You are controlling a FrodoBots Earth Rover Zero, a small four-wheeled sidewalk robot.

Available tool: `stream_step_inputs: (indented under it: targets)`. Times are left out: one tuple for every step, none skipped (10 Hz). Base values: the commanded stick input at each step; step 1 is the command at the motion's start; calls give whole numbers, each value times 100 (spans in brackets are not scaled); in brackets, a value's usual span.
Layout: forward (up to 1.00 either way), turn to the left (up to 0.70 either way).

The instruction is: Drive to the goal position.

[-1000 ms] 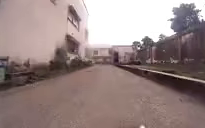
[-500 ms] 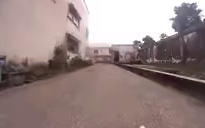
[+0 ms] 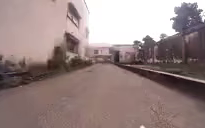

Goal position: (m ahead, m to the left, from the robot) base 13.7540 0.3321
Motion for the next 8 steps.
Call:
stream_step_inputs:
  targets:
    - [30,0]
    - [30,0]
    - [30,0]
    - [30,0]
    - [30,0]
    - [30,0]
    - [30,0]
    - [30,0]
